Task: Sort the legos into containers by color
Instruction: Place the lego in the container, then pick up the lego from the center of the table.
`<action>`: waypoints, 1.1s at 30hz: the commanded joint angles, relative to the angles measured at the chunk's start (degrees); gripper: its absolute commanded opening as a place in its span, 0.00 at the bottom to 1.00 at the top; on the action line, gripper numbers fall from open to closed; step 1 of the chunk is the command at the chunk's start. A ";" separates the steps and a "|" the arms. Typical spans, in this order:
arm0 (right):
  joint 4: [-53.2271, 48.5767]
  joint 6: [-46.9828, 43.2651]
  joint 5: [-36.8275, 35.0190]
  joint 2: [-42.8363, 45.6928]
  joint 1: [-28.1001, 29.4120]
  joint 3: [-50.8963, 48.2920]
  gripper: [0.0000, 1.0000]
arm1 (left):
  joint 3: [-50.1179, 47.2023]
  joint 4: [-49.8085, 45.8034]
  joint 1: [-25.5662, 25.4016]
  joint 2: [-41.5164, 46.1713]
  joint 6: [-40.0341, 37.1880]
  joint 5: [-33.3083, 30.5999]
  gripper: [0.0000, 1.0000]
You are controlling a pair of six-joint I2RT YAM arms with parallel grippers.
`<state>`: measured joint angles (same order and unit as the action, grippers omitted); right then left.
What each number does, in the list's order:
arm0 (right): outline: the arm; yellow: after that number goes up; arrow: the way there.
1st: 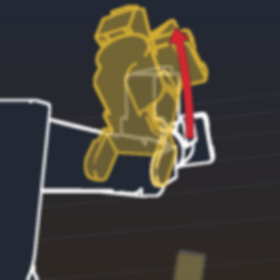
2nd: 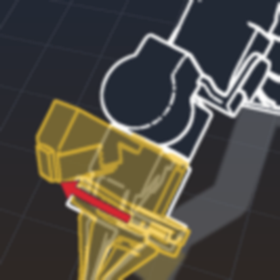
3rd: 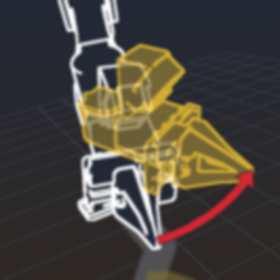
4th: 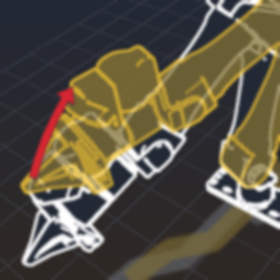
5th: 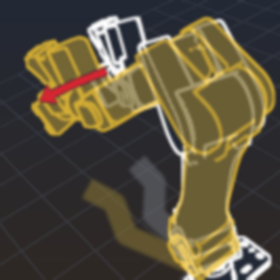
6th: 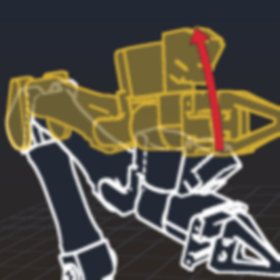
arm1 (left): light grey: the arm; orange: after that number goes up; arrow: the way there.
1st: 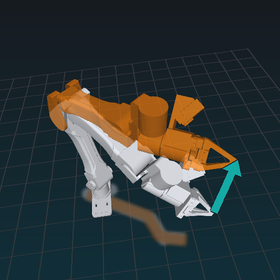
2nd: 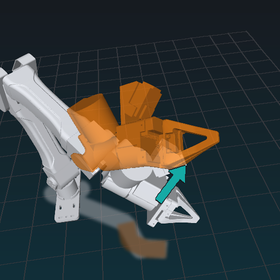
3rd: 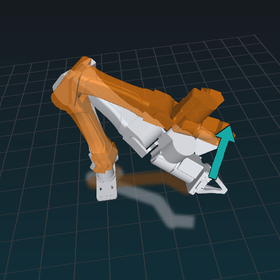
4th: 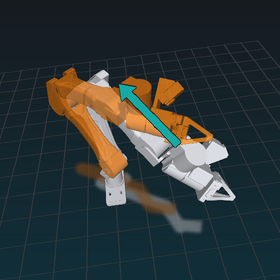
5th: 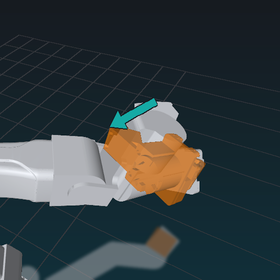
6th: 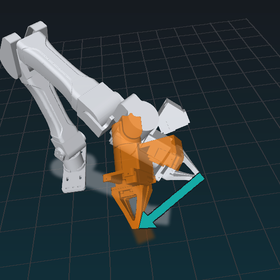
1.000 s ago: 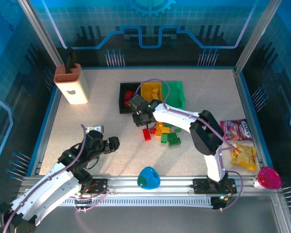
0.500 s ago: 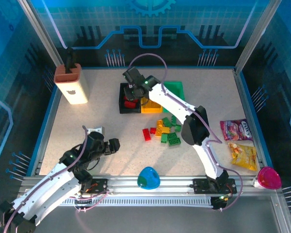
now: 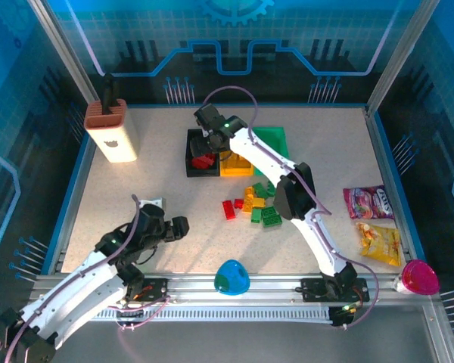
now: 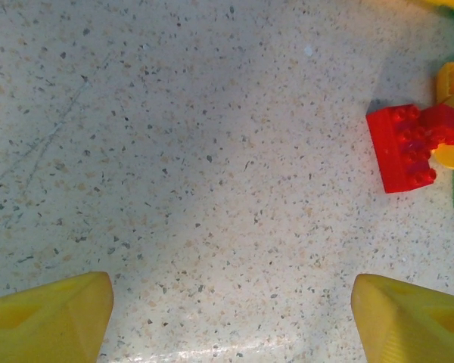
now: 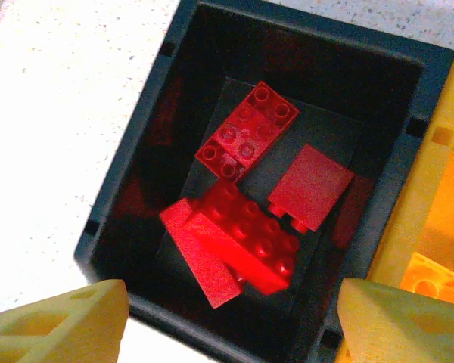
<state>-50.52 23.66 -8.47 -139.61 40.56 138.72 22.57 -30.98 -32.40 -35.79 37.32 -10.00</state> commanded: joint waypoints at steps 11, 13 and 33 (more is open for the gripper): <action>18.27 0.41 -0.66 37.40 1.37 -39.63 0.74 | 8.10 9.53 -5.74 -16.13 -2.52 5.51 0.83; 19.90 1.30 -1.34 41.35 1.11 -45.76 0.74 | 10.16 11.11 -6.88 -20.74 -2.68 5.77 0.83; 25.47 17.22 -9.38 80.34 -2.04 -97.04 0.82 | 36.75 9.67 -10.63 -63.89 -3.52 5.27 0.80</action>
<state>-26.22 36.34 -15.90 -62.17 39.29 45.67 56.53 -19.46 -42.30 -97.25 34.39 -4.62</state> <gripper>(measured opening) 0.823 0.802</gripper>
